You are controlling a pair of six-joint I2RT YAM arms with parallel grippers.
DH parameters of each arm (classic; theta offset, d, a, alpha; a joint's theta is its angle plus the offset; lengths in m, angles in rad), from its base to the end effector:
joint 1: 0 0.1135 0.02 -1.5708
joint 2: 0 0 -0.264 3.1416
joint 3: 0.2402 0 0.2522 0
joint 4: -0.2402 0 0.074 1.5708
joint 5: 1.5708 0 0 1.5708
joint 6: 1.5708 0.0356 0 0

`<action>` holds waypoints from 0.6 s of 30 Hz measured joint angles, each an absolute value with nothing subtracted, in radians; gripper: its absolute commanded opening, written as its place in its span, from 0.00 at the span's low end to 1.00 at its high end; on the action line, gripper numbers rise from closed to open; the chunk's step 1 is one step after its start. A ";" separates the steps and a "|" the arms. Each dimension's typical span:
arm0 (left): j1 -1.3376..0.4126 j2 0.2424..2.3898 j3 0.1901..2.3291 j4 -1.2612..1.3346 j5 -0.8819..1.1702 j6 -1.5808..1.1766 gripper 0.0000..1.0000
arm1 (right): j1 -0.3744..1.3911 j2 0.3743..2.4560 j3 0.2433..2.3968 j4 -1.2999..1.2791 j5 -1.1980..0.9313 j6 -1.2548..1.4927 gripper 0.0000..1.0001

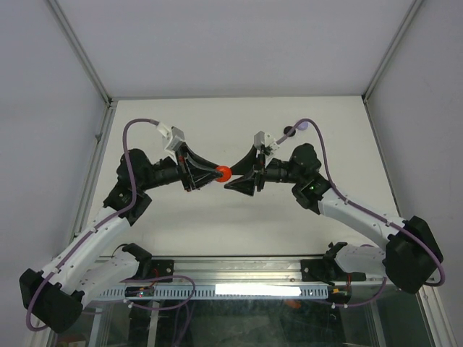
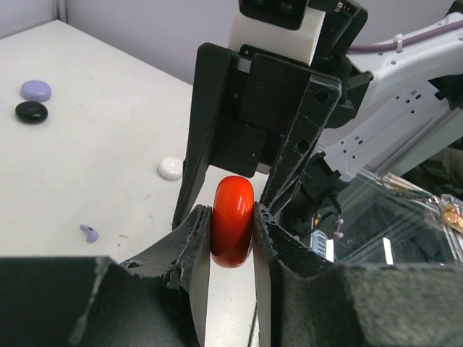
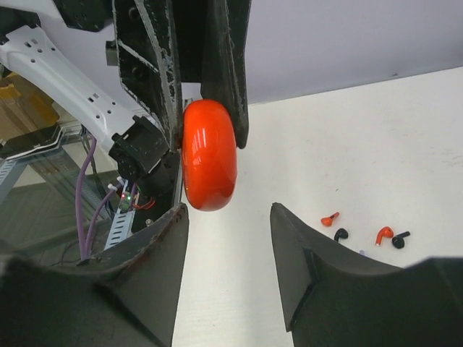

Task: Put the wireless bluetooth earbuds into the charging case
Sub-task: Pick up the charging case at the center of the board.

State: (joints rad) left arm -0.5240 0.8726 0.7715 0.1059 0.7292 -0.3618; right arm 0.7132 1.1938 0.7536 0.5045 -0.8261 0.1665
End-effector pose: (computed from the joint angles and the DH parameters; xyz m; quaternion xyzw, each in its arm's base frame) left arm 0.1618 -0.1209 0.3512 0.3053 0.6364 -0.5111 0.4905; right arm 0.1855 0.1951 0.3152 -0.4511 0.5242 0.5329 0.4876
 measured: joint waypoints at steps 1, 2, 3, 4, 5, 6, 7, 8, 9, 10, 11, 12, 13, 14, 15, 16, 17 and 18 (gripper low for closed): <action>-0.524 0.872 0.762 0.132 0.729 -0.378 0.00 | 0.713 1.193 0.742 0.540 -0.822 0.188 0.51; -0.524 0.873 0.753 0.158 0.729 -0.391 0.00 | 0.713 1.193 0.733 0.570 -0.820 0.205 0.51; -0.524 0.873 0.748 0.177 0.729 -0.405 0.00 | 0.713 1.192 0.723 0.603 -0.818 0.223 0.51; -0.524 0.875 0.744 0.197 0.729 -0.413 0.00 | 0.713 1.192 0.715 0.633 -0.816 0.242 0.51; -0.524 0.877 0.741 0.216 0.730 -0.422 0.00 | 0.714 1.192 0.708 0.661 -0.815 0.259 0.51; -0.524 0.879 0.738 0.237 0.730 -0.432 0.00 | 0.714 1.192 0.706 0.680 -0.815 0.272 0.50; -0.524 0.883 0.736 0.254 0.731 -0.440 0.00 | 0.714 1.192 0.704 0.704 -0.814 0.289 0.50; -0.524 0.886 0.735 0.272 0.731 -0.451 0.00 | 0.714 1.192 0.702 0.730 -0.813 0.303 0.50; -0.524 0.889 0.731 0.286 0.731 -0.457 0.00 | 0.715 1.192 0.700 0.757 -0.813 0.318 0.50; -0.524 0.891 0.728 0.302 0.731 -0.464 0.00 | 0.715 1.192 0.699 0.775 -0.813 0.329 0.50; -0.524 0.892 0.723 0.314 0.731 -0.467 0.00 | 0.717 1.192 0.697 0.798 -0.812 0.343 0.50; -0.524 0.893 0.716 0.324 0.731 -0.473 0.00 | 0.718 1.193 0.694 0.824 -0.812 0.357 0.50; -0.524 0.894 0.711 0.333 0.730 -0.476 0.00 | 0.719 1.194 0.691 0.846 -0.812 0.371 0.49; -0.524 0.894 0.705 0.343 0.730 -0.482 0.00 | 0.721 1.196 0.690 0.865 -0.811 0.382 0.48; -0.524 0.894 0.702 0.350 0.730 -0.484 0.00 | 0.721 1.200 0.690 0.878 -0.811 0.393 0.47; -0.524 0.894 0.700 0.358 0.728 -0.484 0.00 | 0.721 1.205 0.690 0.886 -0.810 0.400 0.47; -0.524 0.894 0.696 0.364 0.728 -0.485 0.00 | 0.722 1.209 0.690 0.894 -0.807 0.407 0.46; -0.524 0.894 0.693 0.371 0.727 -0.487 0.00 | 0.723 1.211 0.690 0.898 -0.804 0.413 0.45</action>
